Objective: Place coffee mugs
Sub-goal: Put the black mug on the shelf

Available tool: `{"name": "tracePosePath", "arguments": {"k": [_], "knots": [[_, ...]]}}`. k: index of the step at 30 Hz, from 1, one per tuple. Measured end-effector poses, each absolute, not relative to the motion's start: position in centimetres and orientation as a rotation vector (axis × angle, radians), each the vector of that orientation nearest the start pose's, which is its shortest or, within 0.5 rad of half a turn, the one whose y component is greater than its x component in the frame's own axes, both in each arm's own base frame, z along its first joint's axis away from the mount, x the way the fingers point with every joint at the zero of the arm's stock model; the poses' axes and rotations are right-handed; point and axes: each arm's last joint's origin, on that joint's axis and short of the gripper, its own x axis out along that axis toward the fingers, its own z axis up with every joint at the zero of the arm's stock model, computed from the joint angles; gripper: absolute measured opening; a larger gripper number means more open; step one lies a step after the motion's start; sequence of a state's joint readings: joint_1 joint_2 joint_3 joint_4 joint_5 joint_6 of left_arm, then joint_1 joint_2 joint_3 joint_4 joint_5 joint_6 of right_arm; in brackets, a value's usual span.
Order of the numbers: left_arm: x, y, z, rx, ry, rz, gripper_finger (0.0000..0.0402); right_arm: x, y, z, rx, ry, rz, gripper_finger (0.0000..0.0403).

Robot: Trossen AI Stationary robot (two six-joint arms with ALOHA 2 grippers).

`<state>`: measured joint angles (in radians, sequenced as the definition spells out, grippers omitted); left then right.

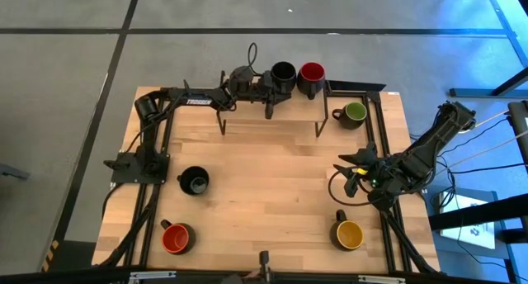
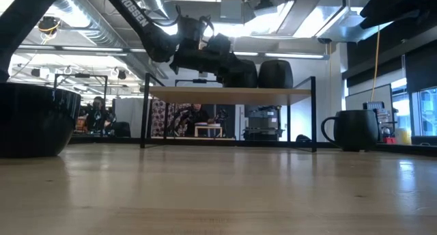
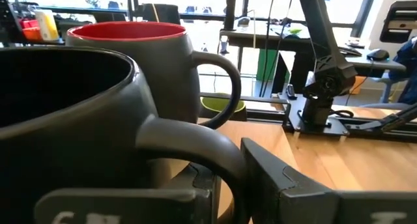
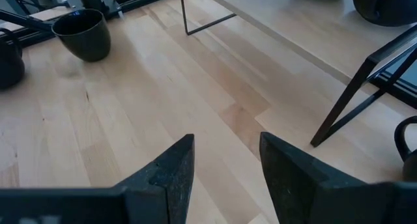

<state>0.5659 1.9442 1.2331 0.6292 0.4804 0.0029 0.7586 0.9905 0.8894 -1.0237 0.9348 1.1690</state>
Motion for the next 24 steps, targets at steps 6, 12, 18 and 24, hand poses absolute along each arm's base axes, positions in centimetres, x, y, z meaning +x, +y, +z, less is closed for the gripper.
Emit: {"name": "tracePosePath", "arguments": {"k": [6,12,18,24], "knots": [[37.4,22.1,22.6,-0.044,0.092,0.108,0.0086,13.3,9.4,28.3,0.271,0.52,-0.528,0.0163],[36.9,21.8,23.6,-0.027,0.121,0.144,0.0118,13.3,9.4,28.3,0.271,0.522,-0.526,0.0163],[36.5,21.7,23.6,-0.021,0.184,0.154,0.012,13.3,9.4,28.3,0.272,0.523,-0.526,0.0163],[36.3,21.7,23.5,-0.035,0.223,0.189,0.012,13.3,9.5,28.2,0.275,0.529,-0.522,0.0163]]}}
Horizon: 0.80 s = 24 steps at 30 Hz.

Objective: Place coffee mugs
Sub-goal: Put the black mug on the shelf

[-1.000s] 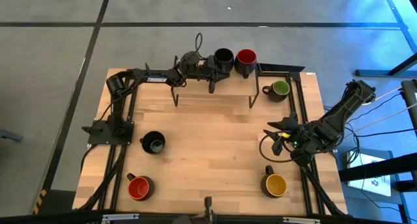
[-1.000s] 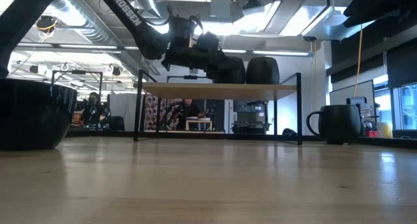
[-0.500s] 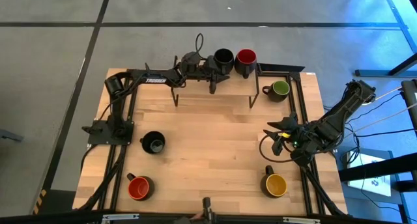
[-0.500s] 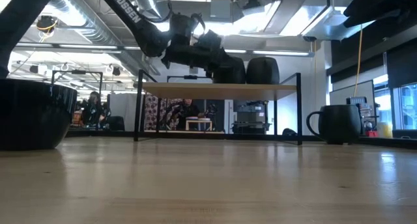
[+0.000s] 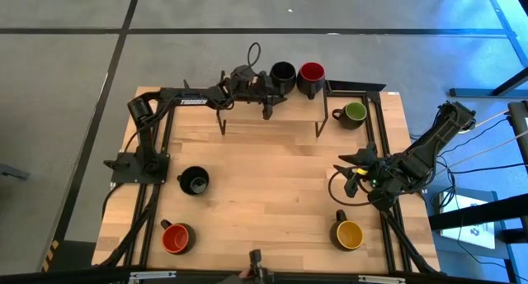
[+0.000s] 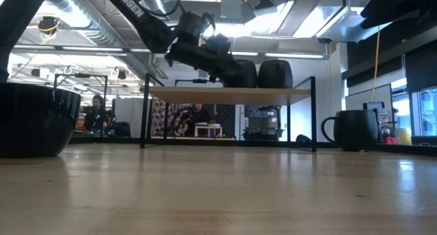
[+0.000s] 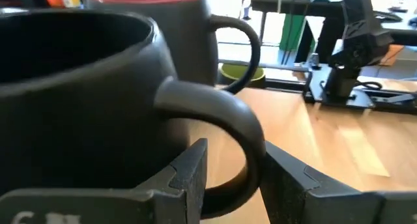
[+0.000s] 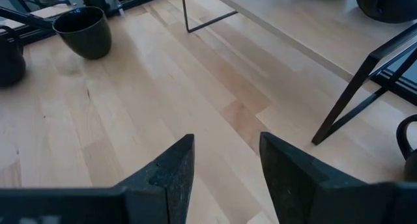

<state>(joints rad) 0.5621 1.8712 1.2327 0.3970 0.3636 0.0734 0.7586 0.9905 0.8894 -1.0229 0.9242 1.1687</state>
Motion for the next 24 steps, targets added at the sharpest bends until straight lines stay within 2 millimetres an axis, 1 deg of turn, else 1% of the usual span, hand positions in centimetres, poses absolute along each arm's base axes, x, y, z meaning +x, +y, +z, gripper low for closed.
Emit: {"name": "tracePosePath", "arguments": {"k": [2,7,12,22,24], "knots": [[36.1,21.6,23.7,-0.041,0.239,0.206,0.0121,13.3,9.5,28.2,0.275,0.53,-0.521,0.0163],[35.4,21.2,25.2,0.0,0.25,0.234,0.0121,13.3,9.5,28.2,0.28,0.539,-0.515,0.0163],[34.9,20.9,25.5,-0.004,0.306,0.267,0.0121,13.3,9.5,28.2,0.284,0.55,-0.509,0.0163],[33.5,20.3,26.8,-0.001,0.387,0.344,0.0121,13.3,9.5,28.2,0.285,0.551,-0.508,0.0163],[33.4,20.2,26.8,-0.003,0.404,0.36,0.0121,13.3,9.5,28.2,0.285,0.551,-0.508,0.0163]]}}
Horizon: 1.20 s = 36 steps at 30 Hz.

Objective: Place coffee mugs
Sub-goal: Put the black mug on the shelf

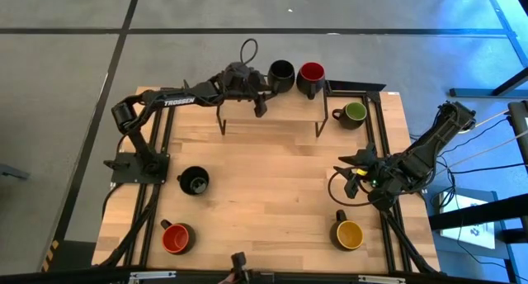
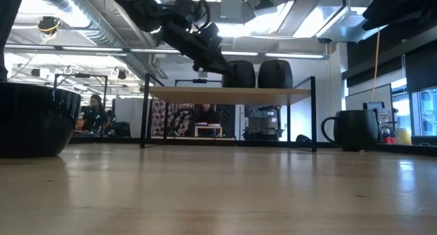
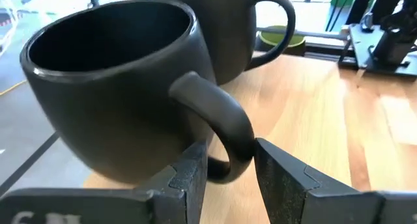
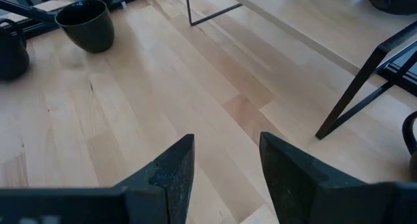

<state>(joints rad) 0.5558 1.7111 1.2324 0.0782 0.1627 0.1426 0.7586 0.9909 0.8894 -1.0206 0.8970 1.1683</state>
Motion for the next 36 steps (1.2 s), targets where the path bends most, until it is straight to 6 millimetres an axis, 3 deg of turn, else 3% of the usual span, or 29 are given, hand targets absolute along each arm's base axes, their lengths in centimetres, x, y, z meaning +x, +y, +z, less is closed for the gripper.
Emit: {"name": "tracePosePath", "arguments": {"k": [9,20,29,36], "knots": [[32.9,19.9,26.4,-0.026,0.49,0.382,0.0121,13.3,9.6,28.2,0.293,0.567,-0.498,0.0163],[32.0,19.8,27.6,0.006,0.503,0.59,0.0121,13.3,9.6,28.1,0.279,0.591,-0.479,0.0163],[32.6,18.8,27.4,0.032,0.523,0.573,0.0121,13.3,9.6,28.1,0.259,0.597,-0.472,0.0163],[32.0,19.2,27.2,0.017,0.567,0.759,0.0121,13.3,9.6,28.1,0.257,0.598,-0.47,0.0163]]}}
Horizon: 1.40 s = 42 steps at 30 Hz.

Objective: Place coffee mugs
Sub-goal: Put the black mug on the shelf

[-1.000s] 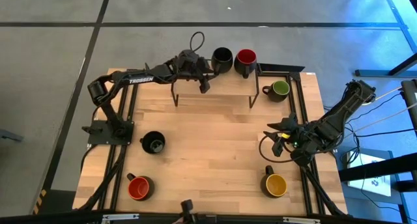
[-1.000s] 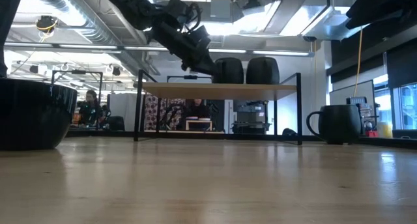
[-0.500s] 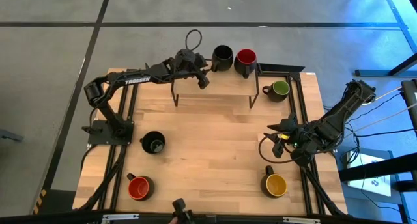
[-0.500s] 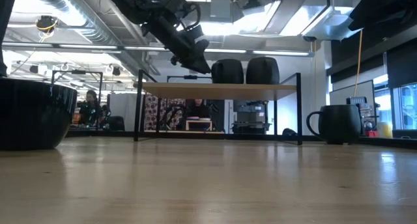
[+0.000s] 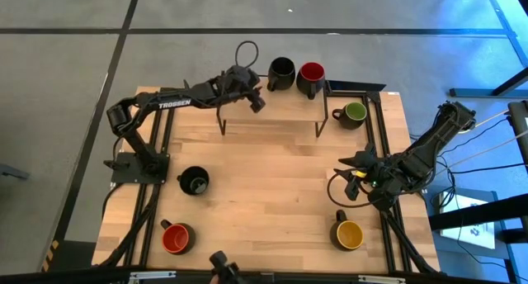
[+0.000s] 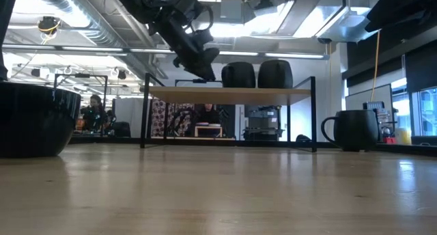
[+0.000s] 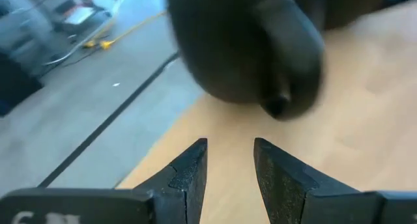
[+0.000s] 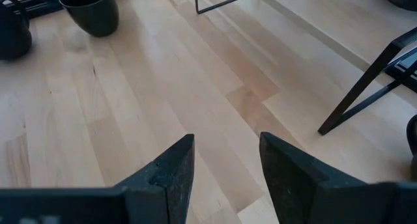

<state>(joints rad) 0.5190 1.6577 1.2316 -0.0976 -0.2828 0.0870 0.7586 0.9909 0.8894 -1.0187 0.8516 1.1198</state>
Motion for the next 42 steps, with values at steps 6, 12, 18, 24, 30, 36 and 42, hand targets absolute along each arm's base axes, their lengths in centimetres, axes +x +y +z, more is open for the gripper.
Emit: {"name": "tracePosePath", "arguments": {"k": [6,12,18,24,30,36,42], "knots": [[32.3,19.9,27.8,0.013,0.465,0.784,0.0121,13.3,9.6,28.1,0.258,0.6,-0.469,0.0163],[32.8,19.3,28.0,0.007,0.44,0.712,0.0121,13.3,9.7,28.0,0.268,0.626,-0.452,0.0163],[33.5,18.1,28.0,0.014,0.438,0.638,0.0121,13.3,9.7,28.0,0.274,0.64,-0.443,0.0163],[34.0,17.2,28.1,0.028,0.427,0.609,0.0121,13.3,9.7,28.0,0.272,0.641,-0.443,0.0163],[33.9,16.9,28.3,0.044,0.436,0.606,0.0121,13.3,9.7,28.0,0.274,0.645,-0.44,0.0163],[31.9,16.3,30.8,0.043,0.427,0.662,0.0121,13.3,9.8,27.9,0.287,0.678,-0.419,0.0163],[29.8,19.2,31.5,0.052,0.484,0.777,0.0121,13.2,9.8,27.9,0.289,0.683,-0.415,0.0163]]}}
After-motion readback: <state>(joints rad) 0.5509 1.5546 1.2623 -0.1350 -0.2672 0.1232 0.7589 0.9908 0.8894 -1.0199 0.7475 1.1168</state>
